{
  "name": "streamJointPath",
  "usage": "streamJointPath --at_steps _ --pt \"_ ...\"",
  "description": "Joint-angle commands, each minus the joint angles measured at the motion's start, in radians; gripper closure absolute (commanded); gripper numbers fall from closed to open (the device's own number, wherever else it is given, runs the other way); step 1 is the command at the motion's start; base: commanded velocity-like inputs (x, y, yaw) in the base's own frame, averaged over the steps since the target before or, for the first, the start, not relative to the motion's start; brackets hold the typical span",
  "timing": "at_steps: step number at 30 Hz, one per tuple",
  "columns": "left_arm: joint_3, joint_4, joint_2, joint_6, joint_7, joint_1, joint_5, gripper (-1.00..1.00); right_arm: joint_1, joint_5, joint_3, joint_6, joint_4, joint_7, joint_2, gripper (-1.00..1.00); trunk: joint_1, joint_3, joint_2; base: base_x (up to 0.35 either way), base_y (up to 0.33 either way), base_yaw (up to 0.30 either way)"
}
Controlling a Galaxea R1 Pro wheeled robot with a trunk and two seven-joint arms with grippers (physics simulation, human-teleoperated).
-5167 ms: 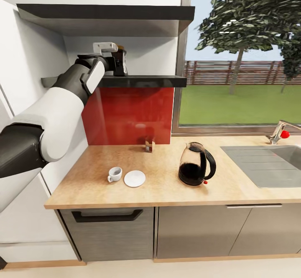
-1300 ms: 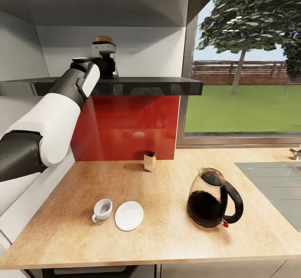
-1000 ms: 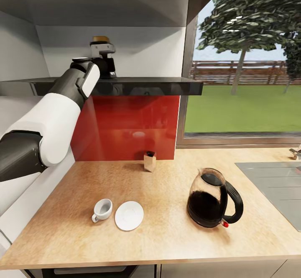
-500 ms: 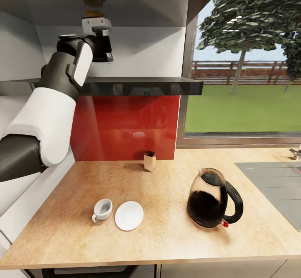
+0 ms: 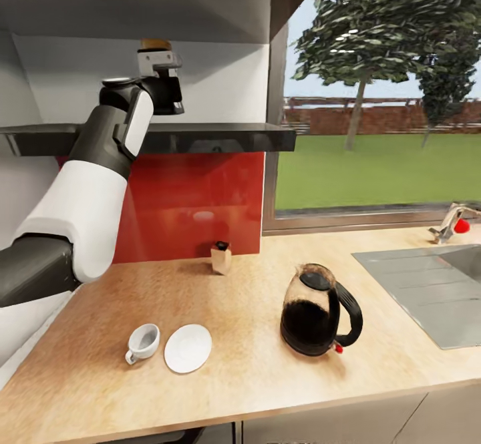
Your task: Set up a coffee station on the kitchen countertop: keep the coffee maker on the countertop, move the bottle of coffee from the kitchen shelf to the counter next to the coffee maker, place a paper coffee filter on top of the coffee maker, put the saucer next to the coffee maker with the coffee cup on the saucer, and place the electric kettle next to the coffee maker.
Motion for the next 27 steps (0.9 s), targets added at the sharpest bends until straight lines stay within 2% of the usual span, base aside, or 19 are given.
streamJointPath --at_steps 1,27 --pt "-0.004 -0.002 0.001 0.004 0.009 0.000 0.008 1.00 -0.001 -0.003 -0.004 -0.004 0.001 0.001 0.001 -1.00 0.001 -0.002 -0.002 0.000 -0.153 -0.298" --pt "0.000 -0.001 -0.004 0.005 0.009 0.005 0.010 1.00 -0.001 -0.003 -0.004 0.001 -0.033 0.002 0.001 -1.00 0.001 -0.002 -0.002 0.000 -0.259 -0.300"
